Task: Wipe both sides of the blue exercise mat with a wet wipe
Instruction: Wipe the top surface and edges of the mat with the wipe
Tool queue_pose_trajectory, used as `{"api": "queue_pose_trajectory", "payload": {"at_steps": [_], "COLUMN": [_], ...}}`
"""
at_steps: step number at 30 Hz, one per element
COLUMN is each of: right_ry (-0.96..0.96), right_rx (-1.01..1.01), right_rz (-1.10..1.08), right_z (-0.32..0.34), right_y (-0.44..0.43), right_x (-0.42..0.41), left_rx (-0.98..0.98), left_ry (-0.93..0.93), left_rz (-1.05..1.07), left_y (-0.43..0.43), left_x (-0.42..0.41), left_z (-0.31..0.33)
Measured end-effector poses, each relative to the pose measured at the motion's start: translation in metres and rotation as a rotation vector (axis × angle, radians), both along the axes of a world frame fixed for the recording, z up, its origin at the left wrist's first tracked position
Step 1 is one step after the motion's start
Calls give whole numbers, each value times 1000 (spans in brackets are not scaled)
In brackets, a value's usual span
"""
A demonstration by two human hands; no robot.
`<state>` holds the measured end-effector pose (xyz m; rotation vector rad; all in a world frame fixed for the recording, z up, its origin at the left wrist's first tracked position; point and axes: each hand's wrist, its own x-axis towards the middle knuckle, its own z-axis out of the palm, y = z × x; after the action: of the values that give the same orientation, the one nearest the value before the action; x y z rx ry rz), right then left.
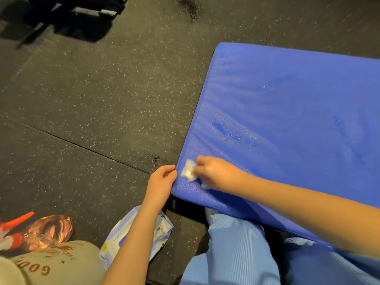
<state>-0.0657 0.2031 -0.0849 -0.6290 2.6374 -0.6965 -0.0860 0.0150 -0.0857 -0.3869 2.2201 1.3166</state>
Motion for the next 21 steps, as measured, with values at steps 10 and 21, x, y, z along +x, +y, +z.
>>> {"api": "queue_pose_trajectory", "payload": {"at_steps": [10,21], "right_ry": [-29,-71], "right_rx": [44,21], "right_rz": [-125,-216], "right_z": [9,10], "right_y": [43,70], "right_x": [31,50], "left_rx": [-255,-463], "left_ry": [206,275], "left_rz": [-203,-242], "left_y": [17,35], "left_x": [9,11], "left_z": [-4,-5]}}
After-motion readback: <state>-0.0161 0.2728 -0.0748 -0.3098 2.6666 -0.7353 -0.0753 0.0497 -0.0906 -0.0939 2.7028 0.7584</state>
